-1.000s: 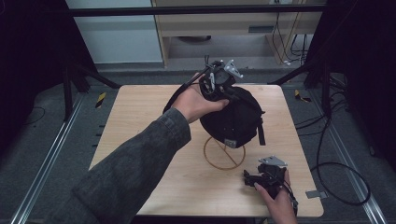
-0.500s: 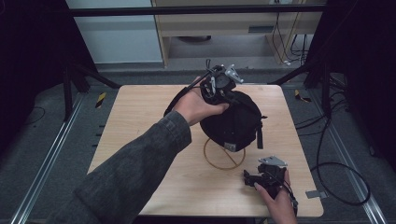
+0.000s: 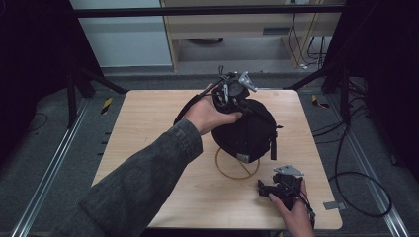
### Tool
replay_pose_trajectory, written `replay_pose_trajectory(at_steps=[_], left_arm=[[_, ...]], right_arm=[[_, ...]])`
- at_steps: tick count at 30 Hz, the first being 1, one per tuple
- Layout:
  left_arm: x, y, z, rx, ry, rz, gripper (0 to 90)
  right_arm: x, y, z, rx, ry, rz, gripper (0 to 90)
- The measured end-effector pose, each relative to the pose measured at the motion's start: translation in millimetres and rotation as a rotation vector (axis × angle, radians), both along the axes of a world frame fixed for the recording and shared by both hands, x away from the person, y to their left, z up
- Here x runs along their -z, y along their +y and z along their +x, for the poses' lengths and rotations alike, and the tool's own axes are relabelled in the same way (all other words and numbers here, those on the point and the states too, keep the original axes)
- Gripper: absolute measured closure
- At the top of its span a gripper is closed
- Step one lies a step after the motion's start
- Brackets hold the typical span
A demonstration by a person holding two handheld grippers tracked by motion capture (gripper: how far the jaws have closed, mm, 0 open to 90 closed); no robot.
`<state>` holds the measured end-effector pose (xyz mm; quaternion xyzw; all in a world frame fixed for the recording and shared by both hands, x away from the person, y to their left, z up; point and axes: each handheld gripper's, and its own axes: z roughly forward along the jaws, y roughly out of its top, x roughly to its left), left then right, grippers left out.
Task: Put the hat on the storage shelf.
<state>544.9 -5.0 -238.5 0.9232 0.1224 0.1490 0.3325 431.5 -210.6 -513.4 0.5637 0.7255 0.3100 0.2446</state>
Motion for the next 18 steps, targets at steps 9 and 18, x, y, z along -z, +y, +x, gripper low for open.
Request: replay_pose_trajectory(at_steps=[9, 18], left_arm=[[6.3, 2.8, -1.4, -0.005, -0.011, 0.007, 65.5], [11.6, 9.2, -5.4, -0.049, -0.033, -0.015, 36.2]], right_arm=[[0.0, 0.0, 0.0, 0.0, 0.0, 0.0, 0.4], [0.0, 0.0, 0.0, 0.0, 0.0, 0.0, 0.4]])
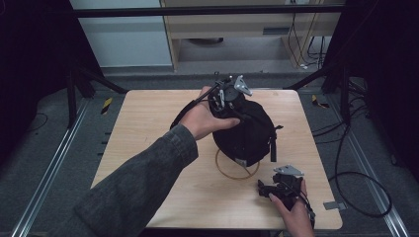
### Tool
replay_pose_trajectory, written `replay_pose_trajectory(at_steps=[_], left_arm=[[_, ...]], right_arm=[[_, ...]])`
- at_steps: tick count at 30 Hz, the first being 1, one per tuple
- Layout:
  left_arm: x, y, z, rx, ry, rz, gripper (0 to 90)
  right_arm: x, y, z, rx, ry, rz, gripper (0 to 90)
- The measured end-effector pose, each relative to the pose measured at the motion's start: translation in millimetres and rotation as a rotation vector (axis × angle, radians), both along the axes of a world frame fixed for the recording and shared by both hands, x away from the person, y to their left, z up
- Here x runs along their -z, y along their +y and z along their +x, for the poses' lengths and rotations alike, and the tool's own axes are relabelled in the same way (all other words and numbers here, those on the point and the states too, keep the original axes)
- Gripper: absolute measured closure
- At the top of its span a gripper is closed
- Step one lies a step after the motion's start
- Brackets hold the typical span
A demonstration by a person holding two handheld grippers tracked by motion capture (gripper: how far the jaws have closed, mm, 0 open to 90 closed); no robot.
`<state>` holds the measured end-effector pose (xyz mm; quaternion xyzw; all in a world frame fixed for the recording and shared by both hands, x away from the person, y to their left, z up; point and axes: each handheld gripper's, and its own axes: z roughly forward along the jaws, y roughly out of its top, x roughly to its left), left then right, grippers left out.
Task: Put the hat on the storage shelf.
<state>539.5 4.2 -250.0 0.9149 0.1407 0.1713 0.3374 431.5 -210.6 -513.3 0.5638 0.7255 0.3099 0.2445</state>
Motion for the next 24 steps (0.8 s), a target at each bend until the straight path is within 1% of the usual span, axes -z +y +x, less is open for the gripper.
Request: replay_pose_trajectory(at_steps=[2, 4, 6, 9, 10, 16, 18, 19, 22, 24], left_arm=[[0.4, 1.1, -1.4, 0.003, -0.002, -0.005, 29.4], [1.0, 2.3, -4.6, -0.005, -0.001, -0.026, 23.1], [1.1, 3.4, -8.6, -0.012, 0.003, -0.037, 17.4], [2.5, 5.3, -16.4, -0.005, 0.001, -0.042, 10.8], [3.4, 6.4, -18.7, -0.004, -0.003, -0.039, 10.1], [12.4, 16.5, -28.3, -0.002, 0.005, -0.061, 7.8], [15.2, 20.3, -32.0, -0.005, -0.001, -0.07, 7.6], [16.9, 22.5, -34.4, -0.006, 0.0, -0.082, 7.5], [22.1, 27.6, -41.5, -0.025, -0.009, -0.077, 7.4], [23.2, 30.7, -46.1, -0.035, -0.007, -0.079, 7.4]], right_arm=[[0.0, 0.0, 0.0, 0.0, 0.0, 0.0, 0.4], [0.0, 0.0, 0.0, 0.0, 0.0, 0.0, 0.3], [0.0, 0.0, 0.0, 0.0, 0.0, 0.0, 0.4], [0.0, 0.4, -0.2, 0.004, 0.002, 0.004, 0.4], [0.0, 0.4, -0.2, 0.003, 0.002, 0.004, 0.4], [0.0, 0.4, -0.2, 0.003, 0.002, 0.004, 0.4], [0.0, 0.4, -0.2, 0.003, 0.002, 0.004, 0.4], [0.0, 0.4, -0.2, 0.003, 0.002, 0.004, 0.4], [-0.1, 0.3, -0.2, 0.003, 0.003, 0.004, 0.4], [-0.1, 0.3, -0.2, 0.003, 0.003, 0.003, 0.4]])
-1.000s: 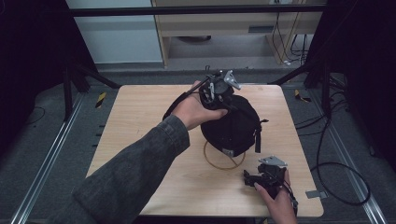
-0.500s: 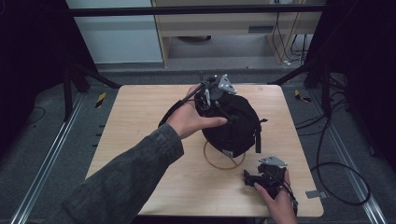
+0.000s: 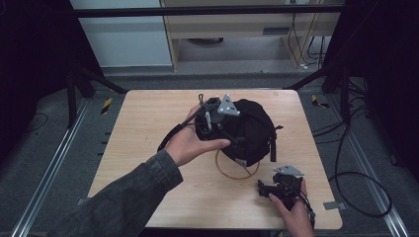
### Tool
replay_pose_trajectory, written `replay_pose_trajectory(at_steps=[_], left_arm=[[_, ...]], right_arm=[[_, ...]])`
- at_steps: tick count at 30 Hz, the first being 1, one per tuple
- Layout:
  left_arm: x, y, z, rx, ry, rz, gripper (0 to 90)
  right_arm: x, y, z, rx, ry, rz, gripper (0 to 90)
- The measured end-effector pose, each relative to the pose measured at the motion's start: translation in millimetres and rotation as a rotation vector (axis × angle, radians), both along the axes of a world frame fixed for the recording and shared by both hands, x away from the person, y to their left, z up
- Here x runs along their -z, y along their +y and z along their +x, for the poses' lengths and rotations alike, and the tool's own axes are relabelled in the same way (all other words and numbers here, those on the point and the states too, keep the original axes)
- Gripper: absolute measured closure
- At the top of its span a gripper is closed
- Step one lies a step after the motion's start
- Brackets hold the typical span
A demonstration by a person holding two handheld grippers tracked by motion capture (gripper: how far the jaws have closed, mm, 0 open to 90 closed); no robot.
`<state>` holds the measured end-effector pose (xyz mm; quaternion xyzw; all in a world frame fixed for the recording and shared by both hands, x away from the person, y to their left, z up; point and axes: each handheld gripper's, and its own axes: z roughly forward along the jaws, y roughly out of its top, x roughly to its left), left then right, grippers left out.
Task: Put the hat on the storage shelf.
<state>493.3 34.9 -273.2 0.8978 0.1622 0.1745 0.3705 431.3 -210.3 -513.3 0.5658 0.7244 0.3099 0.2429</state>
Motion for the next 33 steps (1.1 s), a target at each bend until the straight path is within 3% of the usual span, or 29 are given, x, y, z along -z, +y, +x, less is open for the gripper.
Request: replay_pose_trajectory(at_steps=[5, 12, 26, 33], left_arm=[[-0.2, 4.6, -12.8, 0.003, -0.003, -0.019, 7.4], [5.2, 14.9, -29.3, -0.007, -0.037, -0.023, 7.3], [27.0, 43.0, -45.4, -0.043, -0.023, -0.046, 6.7], [43.8, 57.4, -48.8, -0.076, 0.01, -0.046, 6.1]], right_arm=[[0.0, 0.0, 0.0, 0.0, 0.0, 0.0, 0.4], [-0.2, 0.1, -0.1, 0.001, 0.002, 0.002, 0.4], [-0.1, -0.2, 0.2, -0.002, -0.003, -0.001, 0.3], [-0.1, -0.3, 0.2, -0.002, -0.003, -0.001, 0.4]])
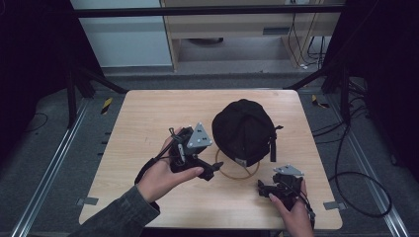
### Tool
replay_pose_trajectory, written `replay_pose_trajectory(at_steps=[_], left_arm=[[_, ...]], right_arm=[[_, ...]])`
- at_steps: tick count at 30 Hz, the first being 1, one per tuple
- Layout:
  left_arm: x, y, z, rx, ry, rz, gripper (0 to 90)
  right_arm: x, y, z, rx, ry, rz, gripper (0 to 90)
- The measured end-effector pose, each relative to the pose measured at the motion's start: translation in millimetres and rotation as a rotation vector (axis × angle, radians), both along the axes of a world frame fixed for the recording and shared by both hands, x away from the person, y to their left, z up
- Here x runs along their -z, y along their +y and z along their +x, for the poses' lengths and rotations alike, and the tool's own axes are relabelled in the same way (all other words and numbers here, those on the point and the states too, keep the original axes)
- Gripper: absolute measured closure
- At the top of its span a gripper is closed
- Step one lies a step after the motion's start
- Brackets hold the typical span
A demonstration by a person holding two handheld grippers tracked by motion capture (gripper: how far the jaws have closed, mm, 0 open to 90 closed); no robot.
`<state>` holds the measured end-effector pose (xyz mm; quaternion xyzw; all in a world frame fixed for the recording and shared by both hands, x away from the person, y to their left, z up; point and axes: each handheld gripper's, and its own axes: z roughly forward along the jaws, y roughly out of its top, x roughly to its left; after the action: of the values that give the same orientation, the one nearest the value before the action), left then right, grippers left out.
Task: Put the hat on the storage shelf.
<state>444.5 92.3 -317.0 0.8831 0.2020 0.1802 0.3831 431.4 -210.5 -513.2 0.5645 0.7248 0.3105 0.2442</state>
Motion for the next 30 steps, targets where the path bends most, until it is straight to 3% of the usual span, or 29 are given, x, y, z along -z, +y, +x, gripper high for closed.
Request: replay_pose_trajectory(at_steps=[10, 17, 30], left_arm=[[22.4, 16.4, -0.4, -0.008, 0.041, -0.021, 7.1], [36.5, 21.7, 1.2, -0.003, 0.054, -0.015, 7.5], [64.3, 36.9, 10.7, -0.018, 0.08, -0.052, 8.2]], right_arm=[[0.0, -0.1, 0.1, -0.001, -0.001, -0.001, 0.4], [0.0, 0.2, -0.1, 0.001, 0.001, 0.002, 0.4], [0.0, -0.2, 0.1, -0.002, -0.001, -0.001, 0.3]])
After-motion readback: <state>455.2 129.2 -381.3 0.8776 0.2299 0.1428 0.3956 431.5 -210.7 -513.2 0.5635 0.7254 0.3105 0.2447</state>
